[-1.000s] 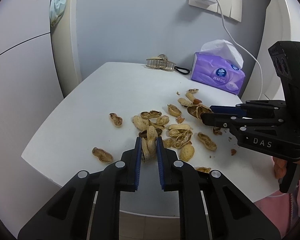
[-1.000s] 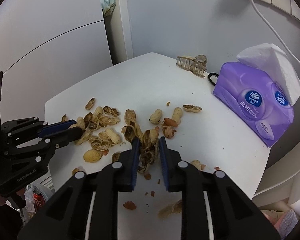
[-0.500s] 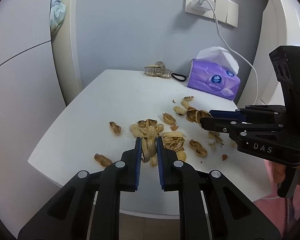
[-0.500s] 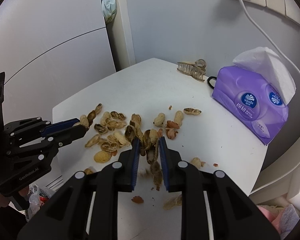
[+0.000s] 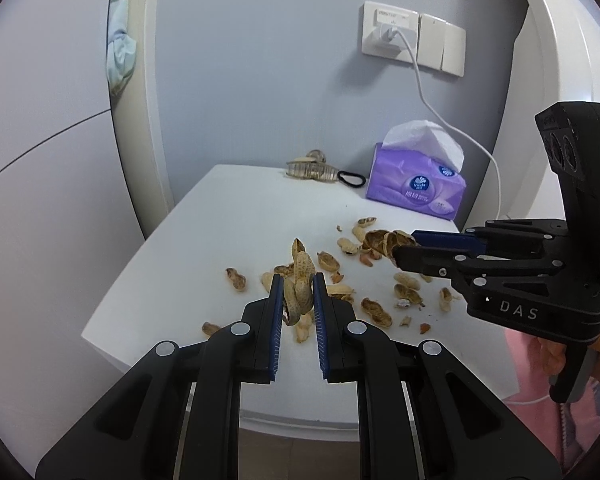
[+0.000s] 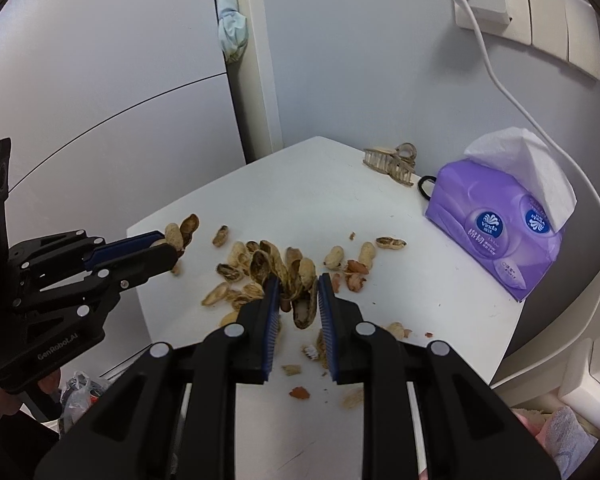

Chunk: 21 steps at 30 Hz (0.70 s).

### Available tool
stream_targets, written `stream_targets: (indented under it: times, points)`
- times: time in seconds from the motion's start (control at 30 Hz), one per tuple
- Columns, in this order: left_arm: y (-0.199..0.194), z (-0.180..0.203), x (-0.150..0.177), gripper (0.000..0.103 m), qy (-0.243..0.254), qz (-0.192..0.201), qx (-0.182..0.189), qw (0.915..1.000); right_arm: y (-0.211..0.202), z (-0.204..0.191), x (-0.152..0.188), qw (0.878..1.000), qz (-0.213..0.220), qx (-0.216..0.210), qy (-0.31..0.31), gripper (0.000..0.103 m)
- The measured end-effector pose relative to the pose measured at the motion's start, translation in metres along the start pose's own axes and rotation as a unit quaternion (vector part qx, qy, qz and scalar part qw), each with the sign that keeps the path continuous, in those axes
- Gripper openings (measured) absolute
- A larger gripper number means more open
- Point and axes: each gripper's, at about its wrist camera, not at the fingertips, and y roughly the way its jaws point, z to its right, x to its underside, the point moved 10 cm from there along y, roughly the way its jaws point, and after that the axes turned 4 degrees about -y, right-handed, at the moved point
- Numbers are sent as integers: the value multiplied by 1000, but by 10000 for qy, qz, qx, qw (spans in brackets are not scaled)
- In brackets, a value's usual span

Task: Collect trash
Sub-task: 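Lift and carry the held peanut shells in both tools over the trash bin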

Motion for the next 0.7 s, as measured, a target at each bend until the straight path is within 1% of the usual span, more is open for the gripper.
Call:
stream_targets:
  times: [0.2,0.4,0.7]
  points:
    - [-20,-6,0,13,-27,71,-72,9999,-8,-19,-6,9999,87,-111,-76,21]
    - [-47,-20,2,13,-107,202,-200,9995,-16,-49,-11,9993,150,-281,-204,21]
    - [-99,-62,21,13,-347,310,-567,9973,-19,-120,-16,9962,237,-674,-504,21]
